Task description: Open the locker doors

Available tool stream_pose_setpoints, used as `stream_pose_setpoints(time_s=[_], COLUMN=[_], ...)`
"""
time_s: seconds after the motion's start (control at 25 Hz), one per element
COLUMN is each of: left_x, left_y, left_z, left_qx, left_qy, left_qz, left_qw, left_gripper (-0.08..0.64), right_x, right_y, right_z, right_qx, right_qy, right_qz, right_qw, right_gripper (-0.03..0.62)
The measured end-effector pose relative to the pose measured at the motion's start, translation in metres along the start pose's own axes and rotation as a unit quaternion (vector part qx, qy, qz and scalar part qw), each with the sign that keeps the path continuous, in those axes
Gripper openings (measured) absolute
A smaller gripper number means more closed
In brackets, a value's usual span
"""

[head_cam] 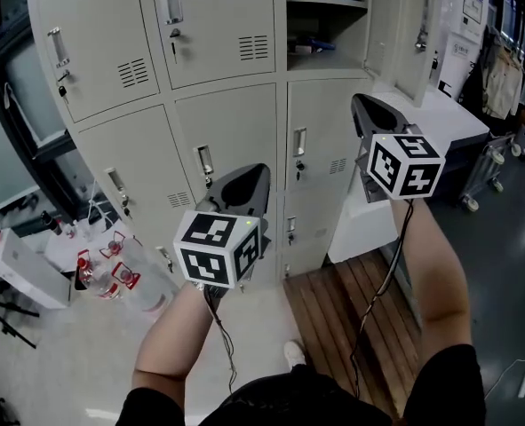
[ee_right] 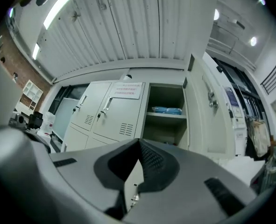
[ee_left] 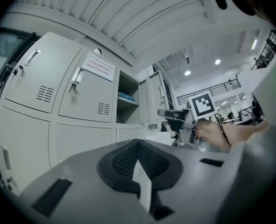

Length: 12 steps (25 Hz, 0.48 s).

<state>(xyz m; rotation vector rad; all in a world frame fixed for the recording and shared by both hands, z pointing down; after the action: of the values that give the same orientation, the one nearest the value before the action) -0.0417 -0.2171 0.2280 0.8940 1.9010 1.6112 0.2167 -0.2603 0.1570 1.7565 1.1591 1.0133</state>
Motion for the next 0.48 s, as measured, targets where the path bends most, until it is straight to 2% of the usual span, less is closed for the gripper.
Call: stream_pose_setpoints(time_s=[0.12,0.32,0.48], left_x=[0.003,0.000,-0.008], left_y=[0.013,0.040,0.059], left_z=[-0.011,-0.027,-0.039], left_qx=[-0.001,0.033,0.055], left_qy=[-0.016,-0.025,-0.031], left_qz=[-0.007,-0.020,-0.032], left_qw=[0.9998,0.9989,0.9975], left_gripper=[-0.002,-0.002,-0.002], right_x=[-0.004,-0.005,-0.007], right_y=[0.022,0.054,0.077], right_z=[-0.019,-0.046,-0.064], right_qx=[-0.021,-0.043,-0.042], right_qy=[-0.015,-0.034,-0.045], right_qz=[-0.011,-0.027,-0.043], right_qw=[1.000,0.998,0.997], right_gripper=[0.000,0.000,0.000])
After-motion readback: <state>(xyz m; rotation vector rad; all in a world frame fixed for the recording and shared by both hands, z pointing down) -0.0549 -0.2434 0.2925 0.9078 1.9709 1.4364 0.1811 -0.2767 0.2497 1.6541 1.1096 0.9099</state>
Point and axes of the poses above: the fingertips, and each gripper's own axes: x backward along the fingers, z to its right, y out of its underside, the point moved 9 cm from there along x, backward along the fingers, and after that the axes turned 12 degrees about x, right-handed, at the moved point
